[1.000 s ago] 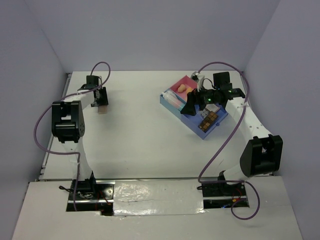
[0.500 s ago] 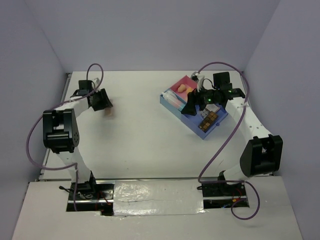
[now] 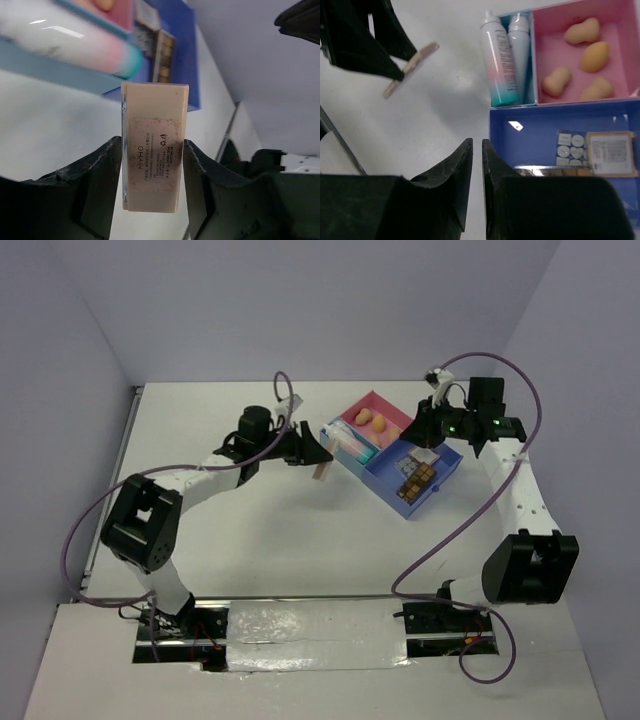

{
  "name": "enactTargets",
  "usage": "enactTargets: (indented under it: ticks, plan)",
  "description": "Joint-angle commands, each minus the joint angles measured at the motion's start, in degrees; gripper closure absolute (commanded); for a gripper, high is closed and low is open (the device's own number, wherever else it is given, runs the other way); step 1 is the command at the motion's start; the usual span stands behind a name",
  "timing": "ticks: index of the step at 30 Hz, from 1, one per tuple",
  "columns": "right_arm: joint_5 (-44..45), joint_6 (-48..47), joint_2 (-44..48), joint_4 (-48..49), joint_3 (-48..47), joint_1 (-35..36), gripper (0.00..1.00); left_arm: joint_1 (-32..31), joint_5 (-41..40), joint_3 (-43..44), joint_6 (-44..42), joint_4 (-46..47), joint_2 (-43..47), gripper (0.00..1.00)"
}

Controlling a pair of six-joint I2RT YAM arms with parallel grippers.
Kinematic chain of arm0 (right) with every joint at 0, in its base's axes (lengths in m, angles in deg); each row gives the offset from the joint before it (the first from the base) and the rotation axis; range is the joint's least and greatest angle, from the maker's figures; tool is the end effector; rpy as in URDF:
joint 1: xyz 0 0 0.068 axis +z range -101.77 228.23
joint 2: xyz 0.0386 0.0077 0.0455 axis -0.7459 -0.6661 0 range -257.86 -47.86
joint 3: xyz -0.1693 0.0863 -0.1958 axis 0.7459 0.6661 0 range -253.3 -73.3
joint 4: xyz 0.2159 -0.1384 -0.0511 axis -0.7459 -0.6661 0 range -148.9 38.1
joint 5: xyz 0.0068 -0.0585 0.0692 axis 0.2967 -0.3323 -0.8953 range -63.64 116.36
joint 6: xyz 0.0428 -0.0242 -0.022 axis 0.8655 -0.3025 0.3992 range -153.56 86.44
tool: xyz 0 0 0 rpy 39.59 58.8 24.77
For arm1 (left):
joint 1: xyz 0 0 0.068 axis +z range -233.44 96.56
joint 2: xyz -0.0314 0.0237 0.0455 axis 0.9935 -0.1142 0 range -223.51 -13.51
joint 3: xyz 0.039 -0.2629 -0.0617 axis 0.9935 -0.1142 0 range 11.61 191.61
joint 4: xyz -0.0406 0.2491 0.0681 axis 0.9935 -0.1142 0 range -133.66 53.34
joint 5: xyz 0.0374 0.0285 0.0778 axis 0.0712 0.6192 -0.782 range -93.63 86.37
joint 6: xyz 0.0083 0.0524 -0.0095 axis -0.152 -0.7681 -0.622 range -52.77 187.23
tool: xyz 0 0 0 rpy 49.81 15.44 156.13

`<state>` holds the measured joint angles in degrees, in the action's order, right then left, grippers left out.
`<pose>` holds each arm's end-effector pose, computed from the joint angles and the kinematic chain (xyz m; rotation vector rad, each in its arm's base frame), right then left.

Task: Organize the makeup

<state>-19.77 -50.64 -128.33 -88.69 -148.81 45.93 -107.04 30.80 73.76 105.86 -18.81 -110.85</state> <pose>0.2999 0.0137 0.3468 -0.6652 2.0256 0.7213 0.3467 -0.1734 0.2525 0.1885 2.0247 -1.2792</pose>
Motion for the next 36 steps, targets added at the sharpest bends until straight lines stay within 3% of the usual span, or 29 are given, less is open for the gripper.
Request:
enactTargets:
  ticks: [1,9,13,17,21,22,23,30,33,36]
  plan:
    - [0.7,1.5,4.3,2.0,-2.0,-3.2,0.79,-6.1,1.7,5.2,7.9,12.2,-4.1,1.00]
    - [-1.9,2.0,7.4,2.1,0.8,-7.9,0.75,-16.0,-2.2,24.2,9.4,9.9,-20.9,1.00]
    - [-2.3,2.0,8.4,2.3,1.9,-8.2,0.74,-18.1,-5.4,33.9,7.8,2.9,-27.7,1.00]
    - [-3.4,2.8,8.5,2.4,2.3,-8.4,0.74,-18.9,-8.7,42.2,7.1,-1.8,-32.8,0.94]
    - [-3.9,3.5,8.6,3.2,3.1,-8.4,0.73,-19.4,-11.9,44.9,7.3,-5.0,-35.9,0.73]
    - [-4.1,3.6,8.7,3.3,3.2,-8.4,0.73,-19.5,-12.5,45.3,7.2,-5.6,-36.1,0.59]
    - [-4.1,3.8,8.7,3.5,3.4,-8.4,0.73,-19.6,-13.0,46.1,7.1,-6.2,-36.3,0.55]
    - [-4.1,3.7,8.8,3.1,3.5,-8.4,0.70,-20.0,-12.8,47.5,7.3,-7.5,-37.3,0.44]
    - [-4.1,3.7,8.7,3.0,3.6,-8.4,0.69,-20.1,-12.6,46.7,7.2,-7.2,-36.5,0.29]
    - [-4.2,3.7,8.7,2.7,3.4,-8.4,0.69,-20.1,-12.4,46.4,7.2,-6.9,-36.0,0.25]
